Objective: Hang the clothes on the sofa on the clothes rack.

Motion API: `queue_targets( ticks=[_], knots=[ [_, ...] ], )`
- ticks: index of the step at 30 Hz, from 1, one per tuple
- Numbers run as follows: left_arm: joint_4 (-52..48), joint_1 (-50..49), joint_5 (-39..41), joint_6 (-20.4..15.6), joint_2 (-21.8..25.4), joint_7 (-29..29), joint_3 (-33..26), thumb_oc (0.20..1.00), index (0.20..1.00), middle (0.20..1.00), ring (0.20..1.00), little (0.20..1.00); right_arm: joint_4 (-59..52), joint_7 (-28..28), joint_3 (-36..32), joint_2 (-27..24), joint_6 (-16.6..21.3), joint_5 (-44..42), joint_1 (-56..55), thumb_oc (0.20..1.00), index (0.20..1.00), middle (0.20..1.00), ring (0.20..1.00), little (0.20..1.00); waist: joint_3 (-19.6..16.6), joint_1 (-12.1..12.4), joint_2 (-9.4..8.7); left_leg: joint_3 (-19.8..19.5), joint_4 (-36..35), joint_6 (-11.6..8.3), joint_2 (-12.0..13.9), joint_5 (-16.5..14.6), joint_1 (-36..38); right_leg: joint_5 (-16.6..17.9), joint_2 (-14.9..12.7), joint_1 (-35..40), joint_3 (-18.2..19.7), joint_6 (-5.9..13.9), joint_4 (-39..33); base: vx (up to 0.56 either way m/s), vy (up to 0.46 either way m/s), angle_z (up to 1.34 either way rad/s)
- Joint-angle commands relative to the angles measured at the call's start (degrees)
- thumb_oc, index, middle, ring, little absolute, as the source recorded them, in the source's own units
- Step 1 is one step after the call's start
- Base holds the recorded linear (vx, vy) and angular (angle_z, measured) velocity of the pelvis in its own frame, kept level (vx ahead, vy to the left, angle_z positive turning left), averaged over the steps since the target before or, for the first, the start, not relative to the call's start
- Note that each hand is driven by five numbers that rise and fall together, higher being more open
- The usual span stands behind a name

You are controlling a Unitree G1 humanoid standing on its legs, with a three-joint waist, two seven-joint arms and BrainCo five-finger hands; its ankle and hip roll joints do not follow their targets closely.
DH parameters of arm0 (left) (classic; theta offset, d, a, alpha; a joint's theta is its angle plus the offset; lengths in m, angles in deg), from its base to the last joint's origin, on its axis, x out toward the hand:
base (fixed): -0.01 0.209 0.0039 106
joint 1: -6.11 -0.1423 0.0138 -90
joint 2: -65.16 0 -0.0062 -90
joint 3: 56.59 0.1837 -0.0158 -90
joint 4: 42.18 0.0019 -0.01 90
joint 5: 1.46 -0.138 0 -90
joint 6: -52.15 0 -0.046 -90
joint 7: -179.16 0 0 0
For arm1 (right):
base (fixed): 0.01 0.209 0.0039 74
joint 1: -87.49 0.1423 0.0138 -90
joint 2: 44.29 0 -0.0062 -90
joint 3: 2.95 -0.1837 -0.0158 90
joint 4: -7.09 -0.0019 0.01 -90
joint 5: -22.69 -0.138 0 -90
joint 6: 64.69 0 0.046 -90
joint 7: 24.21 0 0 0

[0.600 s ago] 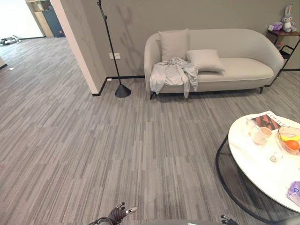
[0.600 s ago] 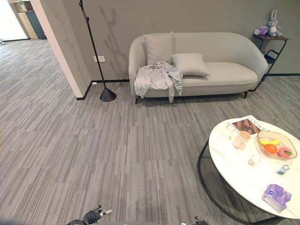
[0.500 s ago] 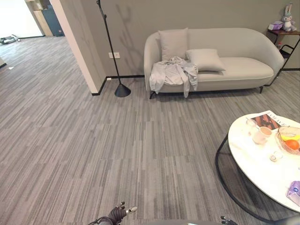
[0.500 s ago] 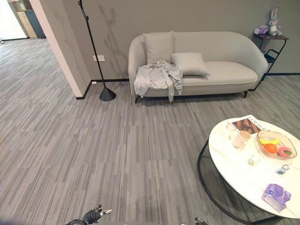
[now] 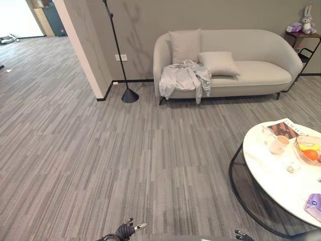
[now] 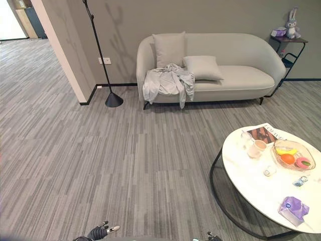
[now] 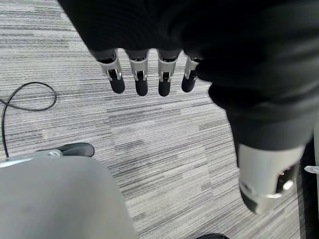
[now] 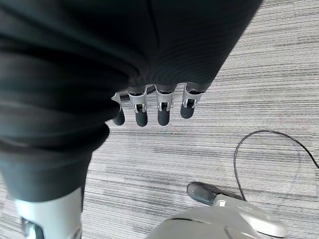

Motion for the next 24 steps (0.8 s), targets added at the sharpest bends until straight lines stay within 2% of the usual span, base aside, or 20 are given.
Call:
queue_targets(
  ticks=[1, 13, 24],
  knots=[
    [2.89, 3.92, -1.78, -1.63, 0.13, 0.4, -1.25, 1.0, 1.0, 1.0, 1.0, 1.0, -1.14, 0.2, 0.73, -1.67, 1.39, -1.01, 1.36, 1.0, 1.0, 1.0, 1.0, 1.0, -0.75, -0.09, -0.83, 1.28, -0.04, -4.7, 4.48, 0.1, -1.32, 0.07, -5.45, 0.48, -0.95, 8.05, 0.43, 0.01, -0.037, -0.05],
    [1.66, 4.47, 0.25, -1.59, 0.79, 0.83, -1.87, 1.0, 1.0, 1.0, 1.0, 1.0, -1.39, 0.05, -0.31, -2.03, 1.64, -3.02, 1.13, 1.0, 1.0, 1.0, 1.0, 1.0, -0.1, -0.34, -1.25, 1.05, -0.04, -4.8, 5.11, 0.48, -2.23, 0.24, -4.64, -0.71, 0.1, 7.47, 0.43, 0.0, -0.043, -0.03],
    [1.28, 3.18, -0.43, -1.62, 0.69, 1.0, -1.33, 1.0, 1.0, 1.0, 1.0, 1.0, -0.22, 0.4, -0.72, -1.78, 1.95, -4.79, 1.26, 1.0, 1.0, 1.0, 1.0, 1.0, -0.07, -1.66, -1.14, 1.89, -0.04, -5.21, 5.82, 0.41, -1.94, -0.01, -3.83, -1.0, 0.85, 7.06, 0.43, 0.02, -0.029, -0.06]
  ],
)
